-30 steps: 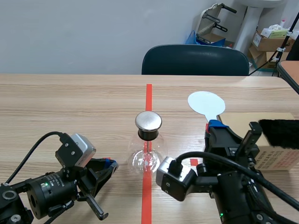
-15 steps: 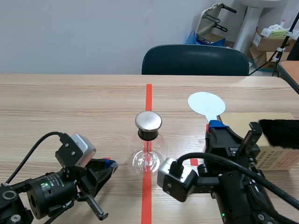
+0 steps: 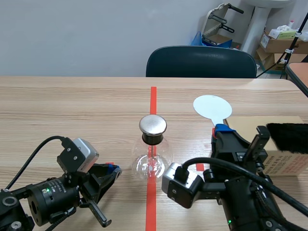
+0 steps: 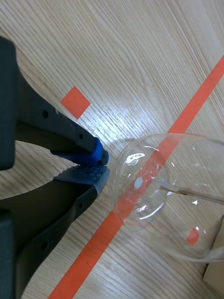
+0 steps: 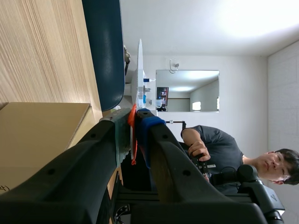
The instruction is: Do the electroscope experiment
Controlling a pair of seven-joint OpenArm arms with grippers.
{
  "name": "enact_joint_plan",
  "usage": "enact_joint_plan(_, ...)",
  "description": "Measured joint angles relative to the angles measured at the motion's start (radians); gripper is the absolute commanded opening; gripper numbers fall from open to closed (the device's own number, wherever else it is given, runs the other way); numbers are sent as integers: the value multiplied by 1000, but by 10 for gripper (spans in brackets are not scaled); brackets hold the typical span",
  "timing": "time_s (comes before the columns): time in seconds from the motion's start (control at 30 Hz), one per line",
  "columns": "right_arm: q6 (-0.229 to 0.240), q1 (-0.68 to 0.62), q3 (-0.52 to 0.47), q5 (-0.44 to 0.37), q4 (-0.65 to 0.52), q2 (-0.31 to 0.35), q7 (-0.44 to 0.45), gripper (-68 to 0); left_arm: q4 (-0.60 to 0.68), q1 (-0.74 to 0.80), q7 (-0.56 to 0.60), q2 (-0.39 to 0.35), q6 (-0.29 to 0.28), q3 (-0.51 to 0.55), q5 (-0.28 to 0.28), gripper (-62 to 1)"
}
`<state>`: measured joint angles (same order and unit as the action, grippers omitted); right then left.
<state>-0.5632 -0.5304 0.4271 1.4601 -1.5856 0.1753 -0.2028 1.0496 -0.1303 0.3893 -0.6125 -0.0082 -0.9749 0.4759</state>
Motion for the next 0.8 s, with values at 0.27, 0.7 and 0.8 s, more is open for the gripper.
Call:
enact_joint_plan(0.27,0,0,0,0,0,0,0,-665,0,0,0,0,0,0,0,-588)
enact_joint_plan(0.7,0,0,0,0,0,0,0,-665,0,0,-11,0,0,0,0,-588)
enact_joint_plan(0.8,0,0,0,0,0,0,0,-665,0,0,-11,0,0,0,0,-588)
